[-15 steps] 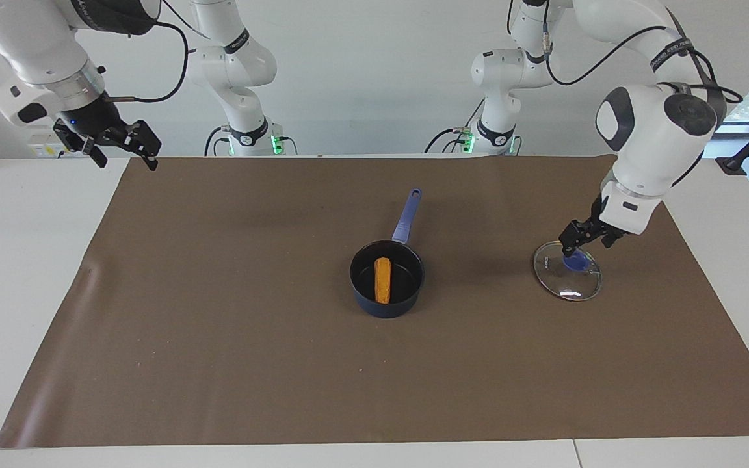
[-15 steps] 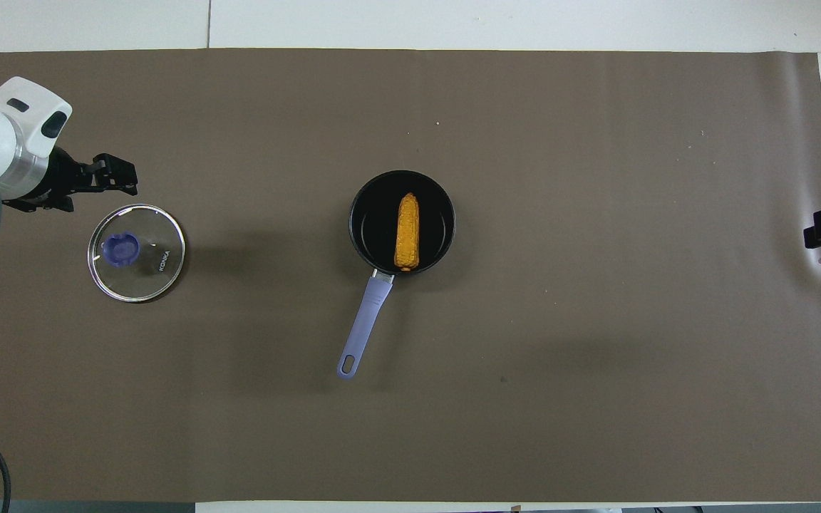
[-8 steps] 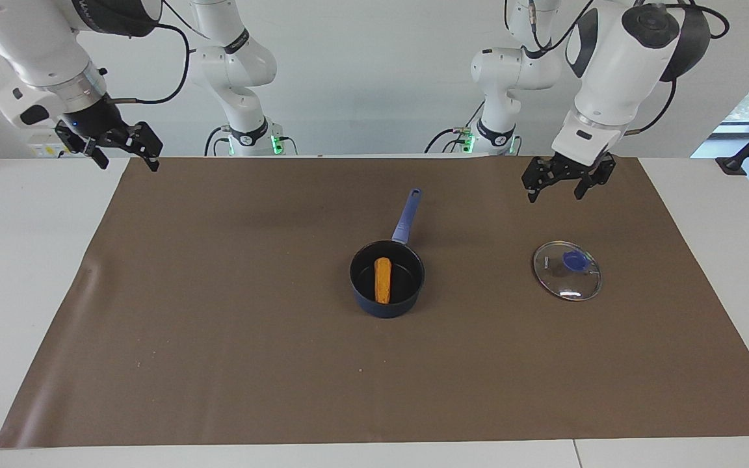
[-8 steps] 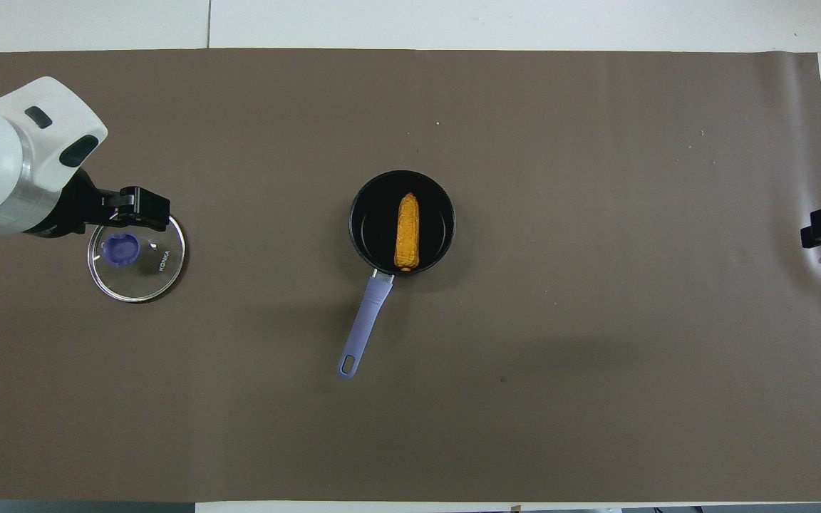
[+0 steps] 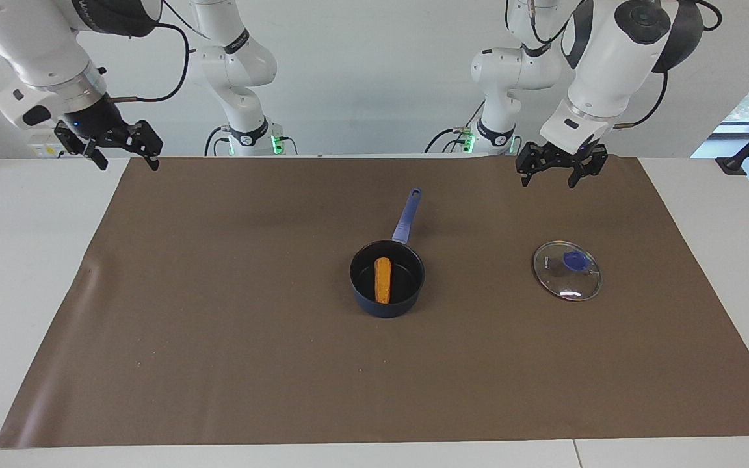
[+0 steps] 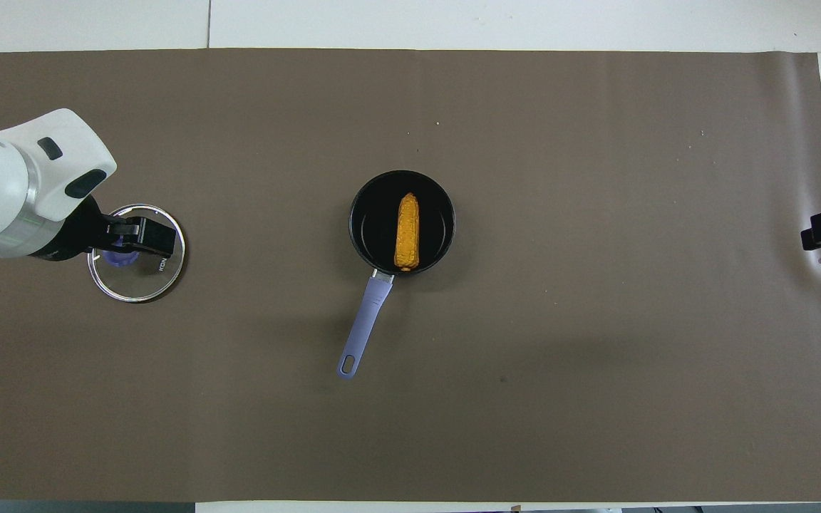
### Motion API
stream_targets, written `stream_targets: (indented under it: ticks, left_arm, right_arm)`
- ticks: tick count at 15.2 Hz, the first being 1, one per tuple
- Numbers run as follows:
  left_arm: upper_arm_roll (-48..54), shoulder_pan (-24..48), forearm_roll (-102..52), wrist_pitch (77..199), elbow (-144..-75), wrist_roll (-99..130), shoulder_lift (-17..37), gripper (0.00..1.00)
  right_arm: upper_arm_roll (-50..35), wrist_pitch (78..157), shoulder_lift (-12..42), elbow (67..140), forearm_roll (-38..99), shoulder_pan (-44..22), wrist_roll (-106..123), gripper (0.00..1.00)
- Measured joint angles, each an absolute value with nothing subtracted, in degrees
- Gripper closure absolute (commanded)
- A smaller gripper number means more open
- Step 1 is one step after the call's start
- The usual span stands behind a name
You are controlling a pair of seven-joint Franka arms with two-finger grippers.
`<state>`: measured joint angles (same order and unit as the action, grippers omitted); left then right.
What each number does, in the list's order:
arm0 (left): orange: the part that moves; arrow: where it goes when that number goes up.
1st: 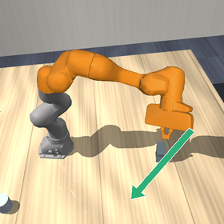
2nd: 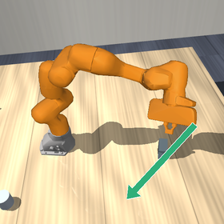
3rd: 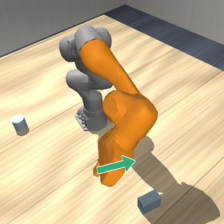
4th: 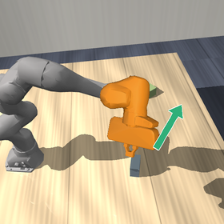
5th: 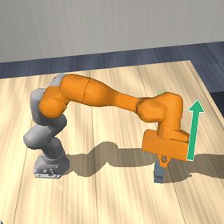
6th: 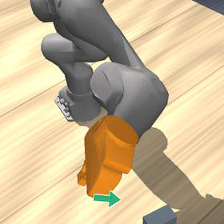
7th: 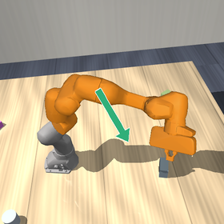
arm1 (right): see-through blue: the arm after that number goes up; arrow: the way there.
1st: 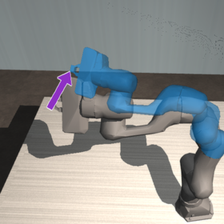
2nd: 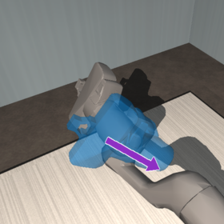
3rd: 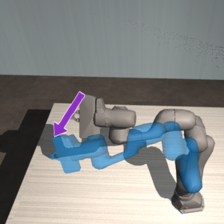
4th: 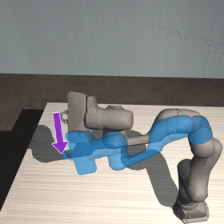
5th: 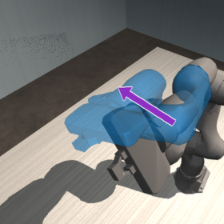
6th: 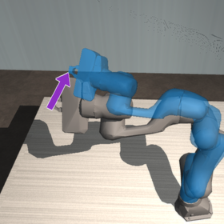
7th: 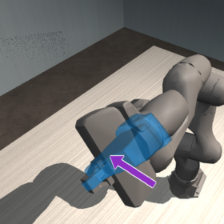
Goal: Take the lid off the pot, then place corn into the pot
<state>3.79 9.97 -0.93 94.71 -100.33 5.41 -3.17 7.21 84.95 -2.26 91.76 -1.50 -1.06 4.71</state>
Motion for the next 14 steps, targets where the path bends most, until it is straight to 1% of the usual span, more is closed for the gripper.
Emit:
stream_targets:
  ticks: [5, 11, 14]
  left_arm:
    - [3.4, 9.3, -1.8, 93.8, -99.7, 6.0, -2.7, 0.00]
    - [4.1, 5.5, -1.8, 93.5, -99.4, 4.7, -2.7, 0.00]
    - [4.2, 5.5, -1.8, 93.5, -99.4, 4.8, -2.7, 0.00]
  right_arm:
    - [7.2, 85.1, -2.3, 91.8, -1.5, -1.1, 4.7, 0.00]
    - [7.1, 85.2, -2.3, 91.8, -1.5, -1.2, 4.7, 0.00]
    - [7.1, 85.3, -2.3, 91.8, -1.5, -1.2, 4.7, 0.00]
